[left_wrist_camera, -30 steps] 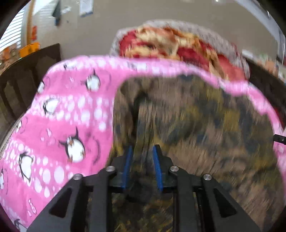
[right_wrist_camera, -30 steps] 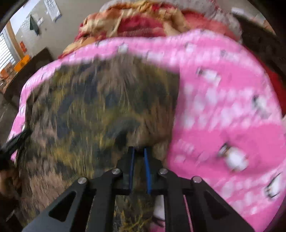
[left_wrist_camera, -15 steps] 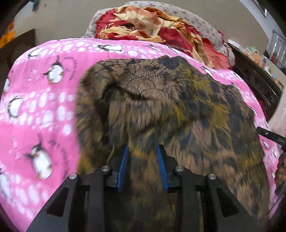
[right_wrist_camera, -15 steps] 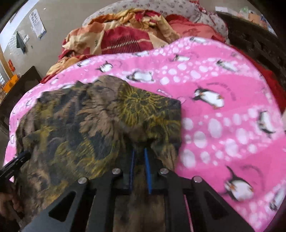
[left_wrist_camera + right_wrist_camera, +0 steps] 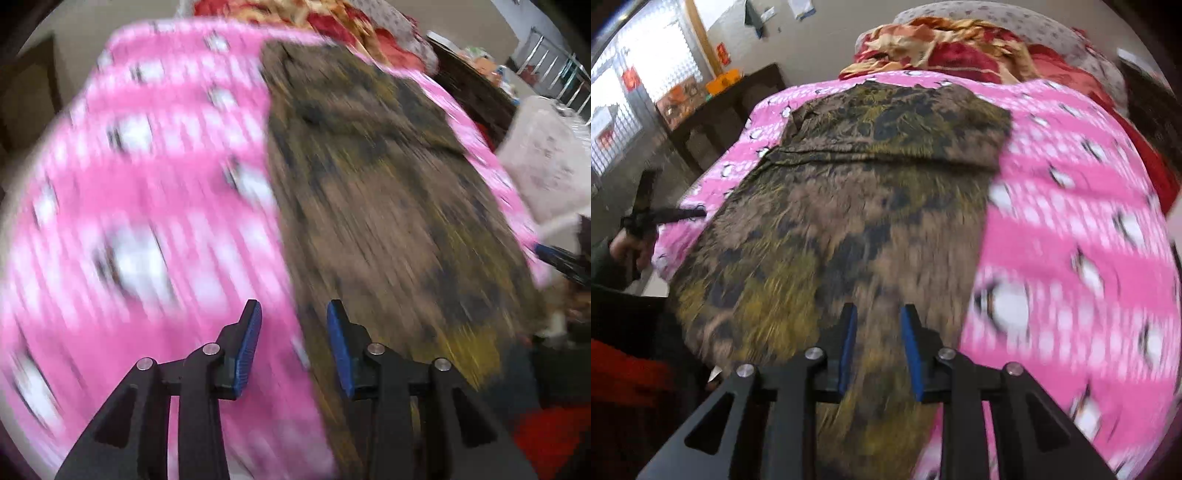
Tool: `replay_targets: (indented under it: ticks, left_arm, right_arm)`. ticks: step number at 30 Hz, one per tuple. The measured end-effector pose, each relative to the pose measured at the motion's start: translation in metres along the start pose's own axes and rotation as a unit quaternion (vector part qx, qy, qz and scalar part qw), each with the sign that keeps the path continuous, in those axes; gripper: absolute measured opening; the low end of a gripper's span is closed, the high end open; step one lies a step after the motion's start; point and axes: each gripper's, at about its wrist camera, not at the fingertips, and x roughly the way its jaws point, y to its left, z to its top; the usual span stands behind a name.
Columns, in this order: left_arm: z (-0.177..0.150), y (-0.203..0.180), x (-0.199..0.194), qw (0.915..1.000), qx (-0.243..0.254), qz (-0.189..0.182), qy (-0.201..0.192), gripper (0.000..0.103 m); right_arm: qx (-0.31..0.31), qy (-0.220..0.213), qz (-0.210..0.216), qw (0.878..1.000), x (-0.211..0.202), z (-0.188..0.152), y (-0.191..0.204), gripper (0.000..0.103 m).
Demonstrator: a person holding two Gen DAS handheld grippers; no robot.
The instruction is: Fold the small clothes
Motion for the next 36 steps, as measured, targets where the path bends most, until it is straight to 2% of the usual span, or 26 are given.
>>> replay_targets:
  ticks: [2, 4, 6, 9, 13, 17, 20, 23, 26, 30, 34, 36]
  left_arm:
    - [-0.027, -0.007, 0.005, 0.9989, -0.001, -0.031, 0.034, 0.016]
    - [-0.049, -0.015, 0.0, 0.9991, 0.017, -0.036, 0.017, 0.019]
    - [-0.06, -0.013, -0.003, 0.9976, -0.009, -0.067, 0.013, 0.02]
    - [-0.06, -0.005, -0.002, 0.9951, -0.028, -0.095, 0.007, 0.02]
    - [-0.05, 0.001, 0.006, 0.9922, -0.039, -0.119, -0.003, 0.02]
    - [-0.045, -0.011, 0.009, 0.992, -0.02, -0.125, -0.006, 0.02]
    - [-0.046, -0.017, 0.009, 0.9925, -0.005, -0.122, -0.008, 0.02]
    - [-0.045, -0.011, 0.009, 0.9922, -0.017, -0.123, -0.014, 0.02]
    - [-0.045, -0.016, 0.011, 0.9932, -0.006, -0.115, -0.018, 0.02]
    - [-0.045, -0.021, 0.01, 0.9921, 0.002, -0.125, -0.013, 0.02]
    - [-0.047, -0.017, 0.011, 0.9912, -0.002, -0.132, -0.008, 0.02]
    - [-0.047, -0.016, 0.014, 0.9908, -0.01, -0.135, -0.011, 0.02]
  right_arm:
    - [0.023, -0.009, 0.002, 1.0, -0.005, -0.017, -0.004, 0.026]
    - [0.05, -0.014, -0.005, 0.999, -0.008, -0.035, -0.01, 0.027]
    - [0.064, -0.026, -0.013, 0.998, -0.011, -0.047, -0.015, 0.03]
    - [0.079, -0.045, -0.016, 0.996, -0.015, -0.059, -0.021, 0.042]
    - [0.082, -0.046, -0.017, 0.995, -0.018, -0.071, -0.026, 0.044]
    - [0.083, -0.042, -0.009, 0.996, -0.018, -0.083, -0.028, 0.044]
    - [0.086, -0.042, 0.013, 0.995, -0.016, -0.093, -0.03, 0.044]
    - [0.091, -0.051, 0.03, 0.994, -0.012, -0.096, -0.033, 0.044]
    - [0.093, -0.068, 0.068, 0.991, -0.006, -0.093, -0.035, 0.046]
    - [0.11, -0.092, 0.12, 0.982, 0.005, -0.086, -0.042, 0.046]
    - [0.116, -0.086, 0.165, 0.976, 0.011, -0.087, -0.044, 0.046]
    - [0.113, -0.079, 0.177, 0.975, 0.011, -0.09, -0.043, 0.041]
